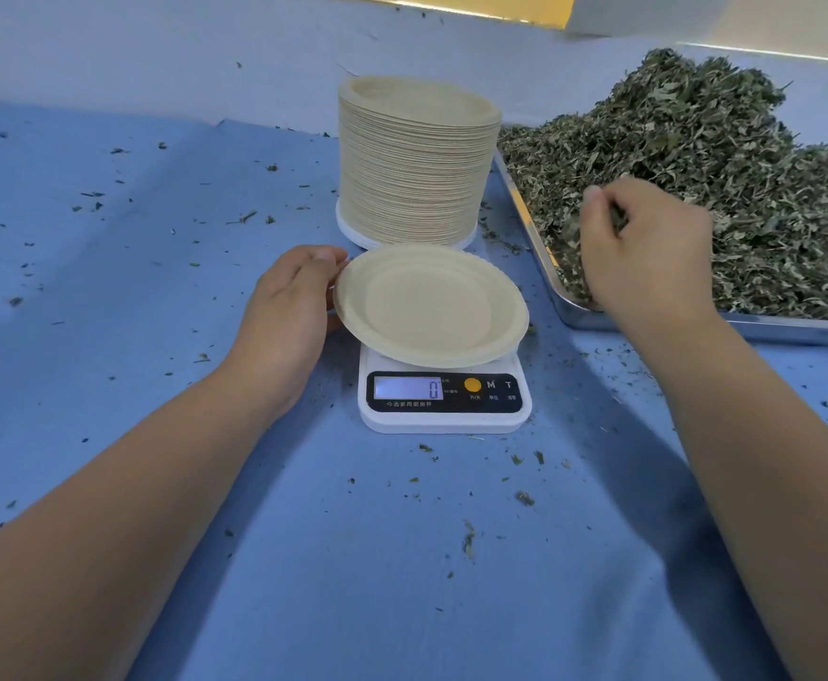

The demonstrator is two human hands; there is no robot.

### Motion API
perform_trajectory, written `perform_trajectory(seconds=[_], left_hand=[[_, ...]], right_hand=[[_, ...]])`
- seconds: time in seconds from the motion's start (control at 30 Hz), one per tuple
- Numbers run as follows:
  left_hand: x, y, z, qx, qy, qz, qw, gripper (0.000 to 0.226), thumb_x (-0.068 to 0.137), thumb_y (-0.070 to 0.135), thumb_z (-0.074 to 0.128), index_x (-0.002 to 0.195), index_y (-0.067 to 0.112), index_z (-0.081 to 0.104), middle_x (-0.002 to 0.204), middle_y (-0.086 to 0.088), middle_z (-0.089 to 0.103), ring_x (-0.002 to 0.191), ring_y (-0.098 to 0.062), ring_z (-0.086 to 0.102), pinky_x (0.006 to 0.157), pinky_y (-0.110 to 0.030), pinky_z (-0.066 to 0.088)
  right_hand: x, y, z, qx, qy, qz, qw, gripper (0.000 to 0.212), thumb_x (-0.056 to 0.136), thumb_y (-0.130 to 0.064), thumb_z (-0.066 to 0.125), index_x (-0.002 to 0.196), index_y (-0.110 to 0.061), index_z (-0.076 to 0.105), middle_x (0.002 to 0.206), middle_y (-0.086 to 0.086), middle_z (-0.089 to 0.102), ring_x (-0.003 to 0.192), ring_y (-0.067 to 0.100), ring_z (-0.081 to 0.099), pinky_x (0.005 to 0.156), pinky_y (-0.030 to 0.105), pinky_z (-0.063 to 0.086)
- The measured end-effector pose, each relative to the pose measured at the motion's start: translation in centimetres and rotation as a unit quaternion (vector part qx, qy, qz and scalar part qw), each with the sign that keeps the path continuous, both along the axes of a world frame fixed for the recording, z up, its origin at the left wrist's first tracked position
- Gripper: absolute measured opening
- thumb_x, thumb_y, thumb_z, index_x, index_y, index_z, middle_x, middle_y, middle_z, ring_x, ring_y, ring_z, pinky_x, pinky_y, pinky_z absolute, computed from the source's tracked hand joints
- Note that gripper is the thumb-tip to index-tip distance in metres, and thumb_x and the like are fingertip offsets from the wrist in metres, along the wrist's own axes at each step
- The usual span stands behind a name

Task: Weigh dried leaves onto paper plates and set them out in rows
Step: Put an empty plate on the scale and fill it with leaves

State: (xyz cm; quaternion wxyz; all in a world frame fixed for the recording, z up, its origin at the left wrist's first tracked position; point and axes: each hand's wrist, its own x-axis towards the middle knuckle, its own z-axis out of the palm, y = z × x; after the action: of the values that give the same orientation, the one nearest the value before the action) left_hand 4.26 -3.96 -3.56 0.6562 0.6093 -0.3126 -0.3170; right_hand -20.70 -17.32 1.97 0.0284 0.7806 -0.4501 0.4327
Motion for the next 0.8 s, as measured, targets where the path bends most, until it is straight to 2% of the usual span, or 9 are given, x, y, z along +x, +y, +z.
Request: perform_trajectory(seconds=[0.07, 0.17, 0.23, 0.33, 0.43, 0.63, 0.7, 0.8], left_hand=[[0.0, 0.0, -0.1, 0.0, 0.002, -0.003, 1.0, 0.022, 0.104, 0.024, 0.047, 0.105, 0.027, 0.069, 0.115, -0.005, 0.073, 0.1, -0.015, 0.07, 0.078, -0.027, 0.054], [0.1, -0.1, -0.1, -0.001, 0.002, -0.003, 1.0, 0.021, 0.104, 0.024, 0.049, 0.105, 0.026, 0.069, 0.108, -0.001, 0.073, 0.093, -0.01, 0.068, 0.076, -0.025, 0.053], [0.1, 0.0, -0.1, -0.004, 0.004, -0.004, 1.0, 0.021, 0.103, 0.023, 0.049, 0.104, 0.026, 0.07, 0.105, 0.0, 0.073, 0.091, -0.01, 0.068, 0.075, -0.025, 0.053], [0.1, 0.0, -0.1, -0.003, 0.0, -0.011, 1.0, 0.022, 0.101, 0.027, 0.048, 0.104, 0.026, 0.07, 0.113, -0.005, 0.074, 0.098, -0.016, 0.07, 0.078, -0.029, 0.053], [0.0, 0.1, 0.0, -0.003, -0.003, -0.016, 1.0, 0.022, 0.099, 0.029, 0.049, 0.104, 0.026, 0.071, 0.112, -0.007, 0.074, 0.1, -0.019, 0.071, 0.079, -0.03, 0.054], [0.0, 0.2, 0.0, -0.009, -0.01, -0.012, 1.0, 0.023, 0.099, 0.029, 0.048, 0.102, 0.027, 0.071, 0.109, -0.006, 0.074, 0.097, -0.017, 0.071, 0.078, -0.03, 0.054], [0.1, 0.1, -0.1, -0.007, -0.011, -0.011, 1.0, 0.023, 0.101, 0.026, 0.047, 0.101, 0.027, 0.07, 0.104, -0.003, 0.074, 0.093, -0.014, 0.07, 0.075, -0.027, 0.053], [0.1, 0.1, -0.1, -0.007, -0.008, -0.01, 1.0, 0.022, 0.101, 0.025, 0.049, 0.1, 0.028, 0.071, 0.1, 0.0, 0.072, 0.088, -0.011, 0.069, 0.073, -0.025, 0.054]], right_hand=[[1.7, 1.5, 1.0, -0.013, -0.035, 0.041, 0.998, 0.04, 0.104, -0.034, 0.047, 0.076, -0.009, 0.058, 0.054, -0.007, 0.045, 0.049, 0.016, 0.041, 0.049, 0.024, 0.029], [4.8, 4.4, 2.0, -0.024, -0.081, 0.127, 0.988, 0.033, 0.103, -0.03, 0.052, 0.074, -0.017, 0.058, 0.056, -0.015, 0.046, 0.054, 0.005, 0.048, 0.05, 0.013, 0.028], [6.4, 5.7, 2.0, -0.009, -0.073, 0.163, 0.984, 0.033, 0.103, -0.031, 0.053, 0.076, -0.014, 0.063, 0.058, -0.012, 0.053, 0.056, 0.008, 0.051, 0.052, 0.018, 0.033], [7.7, 6.9, 1.0, 0.057, 0.019, 0.193, 0.979, 0.032, 0.103, -0.034, 0.052, 0.085, -0.012, 0.067, 0.063, -0.006, 0.058, 0.061, 0.015, 0.053, 0.063, 0.036, 0.046], [7.6, 7.3, 0.3, 0.124, 0.087, 0.208, 0.966, 0.032, 0.104, -0.042, 0.048, 0.092, -0.021, 0.067, 0.071, -0.007, 0.063, 0.071, 0.013, 0.058, 0.073, 0.037, 0.049], [6.6, 6.1, 0.9, 0.124, -0.002, 0.217, 0.968, 0.042, 0.105, -0.044, 0.042, 0.093, -0.014, 0.069, 0.075, 0.001, 0.066, 0.071, 0.014, 0.059, 0.072, 0.035, 0.047], [6.0, 5.4, 0.8, 0.125, -0.024, 0.201, 0.971, 0.036, 0.104, -0.041, 0.045, 0.098, -0.016, 0.071, 0.082, 0.0, 0.07, 0.077, 0.013, 0.062, 0.072, 0.029, 0.048], [4.6, 3.8, -0.2, 0.134, -0.055, 0.164, 0.976, 0.021, 0.101, -0.029, 0.054, 0.101, -0.022, 0.074, 0.08, -0.014, 0.068, 0.072, -0.003, 0.058, 0.064, 0.009, 0.039]])
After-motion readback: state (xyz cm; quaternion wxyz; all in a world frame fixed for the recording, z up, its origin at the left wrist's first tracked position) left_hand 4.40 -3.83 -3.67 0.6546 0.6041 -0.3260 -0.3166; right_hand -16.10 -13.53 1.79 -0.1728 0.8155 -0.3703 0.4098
